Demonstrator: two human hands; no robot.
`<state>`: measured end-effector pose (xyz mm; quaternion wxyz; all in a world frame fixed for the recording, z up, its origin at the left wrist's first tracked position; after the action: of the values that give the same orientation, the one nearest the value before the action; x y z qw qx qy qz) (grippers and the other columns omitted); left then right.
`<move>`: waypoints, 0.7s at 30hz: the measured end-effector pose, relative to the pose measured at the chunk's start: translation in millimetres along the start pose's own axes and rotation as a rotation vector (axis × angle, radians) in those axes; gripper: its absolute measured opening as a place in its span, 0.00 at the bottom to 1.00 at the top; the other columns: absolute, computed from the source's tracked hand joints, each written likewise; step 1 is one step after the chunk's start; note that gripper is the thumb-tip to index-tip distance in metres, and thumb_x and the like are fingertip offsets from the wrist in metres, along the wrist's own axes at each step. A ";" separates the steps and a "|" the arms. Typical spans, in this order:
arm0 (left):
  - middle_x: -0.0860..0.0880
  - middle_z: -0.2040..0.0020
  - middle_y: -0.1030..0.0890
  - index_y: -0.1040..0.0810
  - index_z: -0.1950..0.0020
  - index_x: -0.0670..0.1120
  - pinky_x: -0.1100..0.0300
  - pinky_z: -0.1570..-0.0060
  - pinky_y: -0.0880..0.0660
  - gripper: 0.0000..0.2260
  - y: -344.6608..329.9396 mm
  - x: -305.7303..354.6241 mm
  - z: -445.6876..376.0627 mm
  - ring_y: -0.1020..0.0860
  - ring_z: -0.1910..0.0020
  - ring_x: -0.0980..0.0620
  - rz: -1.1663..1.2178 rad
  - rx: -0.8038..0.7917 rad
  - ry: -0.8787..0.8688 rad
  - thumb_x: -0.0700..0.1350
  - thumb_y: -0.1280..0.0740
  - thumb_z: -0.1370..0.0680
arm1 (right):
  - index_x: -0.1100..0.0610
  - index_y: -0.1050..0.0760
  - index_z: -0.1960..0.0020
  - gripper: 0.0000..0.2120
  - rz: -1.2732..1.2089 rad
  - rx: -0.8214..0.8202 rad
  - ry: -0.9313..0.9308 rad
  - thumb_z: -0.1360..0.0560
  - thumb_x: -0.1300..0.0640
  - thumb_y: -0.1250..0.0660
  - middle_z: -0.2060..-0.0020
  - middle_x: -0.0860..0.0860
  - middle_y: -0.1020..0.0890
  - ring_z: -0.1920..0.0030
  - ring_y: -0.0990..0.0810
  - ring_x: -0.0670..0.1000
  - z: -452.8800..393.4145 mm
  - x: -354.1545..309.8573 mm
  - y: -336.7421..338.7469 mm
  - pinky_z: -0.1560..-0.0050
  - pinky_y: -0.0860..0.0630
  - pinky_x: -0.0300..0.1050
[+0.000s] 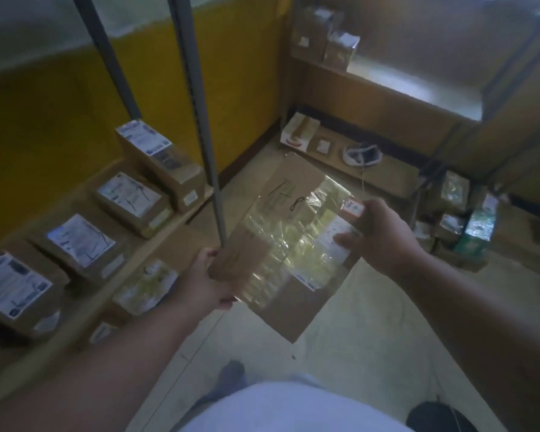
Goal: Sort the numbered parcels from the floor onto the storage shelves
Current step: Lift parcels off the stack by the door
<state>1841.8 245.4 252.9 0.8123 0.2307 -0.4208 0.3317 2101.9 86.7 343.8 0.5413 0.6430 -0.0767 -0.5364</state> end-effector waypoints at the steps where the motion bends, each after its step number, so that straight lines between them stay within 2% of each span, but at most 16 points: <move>1: 0.48 0.48 0.18 0.29 0.39 0.55 0.50 0.59 0.17 0.29 -3.7 5.4 -7.0 0.14 0.61 0.47 0.015 0.012 0.006 0.39 0.20 0.32 | 0.49 0.31 0.36 0.30 0.025 -0.006 0.011 0.32 0.50 0.21 0.46 0.48 0.23 0.57 0.24 0.40 -16.0 -3.4 4.1 0.70 0.32 0.32; 4: 0.45 0.48 0.20 0.29 0.38 0.53 0.47 0.58 0.16 0.28 -16.0 17.8 -26.0 0.16 0.58 0.41 0.095 0.089 0.027 0.35 0.21 0.30 | 0.49 0.32 0.33 0.31 0.060 -0.037 0.069 0.32 0.51 0.21 0.45 0.48 0.25 0.58 0.26 0.38 -62.7 -13.7 10.8 0.75 0.33 0.27; 6: 0.49 0.48 0.21 0.30 0.39 0.53 0.48 0.59 0.17 0.27 -24.5 20.2 -38.6 0.17 0.57 0.42 0.141 0.152 0.036 0.35 0.22 0.30 | 0.49 0.32 0.32 0.32 0.088 -0.075 0.118 0.31 0.51 0.22 0.45 0.47 0.27 0.59 0.29 0.38 -92.7 -22.2 8.1 0.74 0.34 0.27; 8: 0.50 0.47 0.22 0.31 0.38 0.54 0.51 0.62 0.17 0.26 -32.9 17.9 -53.6 0.17 0.57 0.43 0.201 0.222 0.051 0.36 0.23 0.28 | 0.47 0.33 0.31 0.32 0.132 -0.138 0.182 0.30 0.50 0.23 0.45 0.46 0.30 0.60 0.30 0.38 -126.9 -28.1 -1.5 0.70 0.33 0.30; 10: 0.49 0.46 0.21 0.31 0.37 0.54 0.52 0.63 0.18 0.27 -42.7 9.8 -66.0 0.16 0.57 0.44 0.270 0.311 0.085 0.36 0.23 0.28 | 0.45 0.34 0.30 0.32 0.173 -0.221 0.254 0.30 0.49 0.23 0.46 0.46 0.30 0.58 0.27 0.40 -160.9 -32.7 -16.3 0.66 0.27 0.35; 12: 0.46 0.45 0.19 0.30 0.36 0.52 0.52 0.64 0.18 0.26 -56.2 -2.9 -72.6 0.15 0.59 0.44 0.344 0.416 0.139 0.36 0.23 0.28 | 0.45 0.34 0.31 0.31 0.230 -0.314 0.334 0.30 0.48 0.24 0.45 0.46 0.29 0.58 0.26 0.42 -192.6 -37.6 -34.5 0.67 0.27 0.37; 14: 0.43 0.47 0.18 0.29 0.37 0.50 0.51 0.64 0.18 0.26 -75.2 -13.6 -71.6 0.15 0.60 0.42 0.408 0.530 0.206 0.36 0.23 0.29 | 0.46 0.34 0.32 0.32 0.300 -0.411 0.420 0.30 0.46 0.24 0.44 0.48 0.28 0.57 0.26 0.45 -218.4 -39.7 -53.2 0.66 0.29 0.39; 17: 0.39 0.52 0.16 0.28 0.38 0.50 0.50 0.62 0.18 0.24 -105.9 -26.4 -67.4 0.15 0.63 0.41 0.496 0.658 0.295 0.35 0.23 0.29 | 0.46 0.33 0.34 0.34 0.351 -0.537 0.544 0.35 0.43 0.22 0.44 0.50 0.25 0.53 0.22 0.51 -248.5 -40.9 -81.0 0.59 0.24 0.45; 19: 0.39 0.55 0.15 0.27 0.40 0.51 0.47 0.60 0.17 0.23 -122.9 -37.2 -62.1 0.15 0.63 0.41 0.553 0.731 0.341 0.36 0.23 0.29 | 0.46 0.32 0.35 0.34 0.375 -0.612 0.591 0.36 0.43 0.21 0.45 0.51 0.24 0.52 0.21 0.52 -256.7 -44.4 -100.8 0.57 0.24 0.46; 21: 0.39 0.55 0.15 0.25 0.44 0.54 0.40 0.56 0.17 0.22 -134.0 -49.8 -53.7 0.15 0.63 0.40 0.596 0.800 0.384 0.37 0.22 0.30 | 0.47 0.32 0.34 0.35 0.400 -0.677 0.614 0.35 0.44 0.21 0.45 0.52 0.24 0.51 0.21 0.53 -255.6 -47.4 -120.2 0.58 0.26 0.44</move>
<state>1947.3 173.0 169.4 0.5940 0.3279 -0.1527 0.7186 2221.9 324.1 237.7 0.8094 0.5323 0.1427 -0.2030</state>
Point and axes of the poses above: each hand's wrist, its own z-axis away from the middle knuckle, its own y-axis out of the back of the hand, x = y × z, the point moved 3 cm from there along -z, towards the middle knuckle
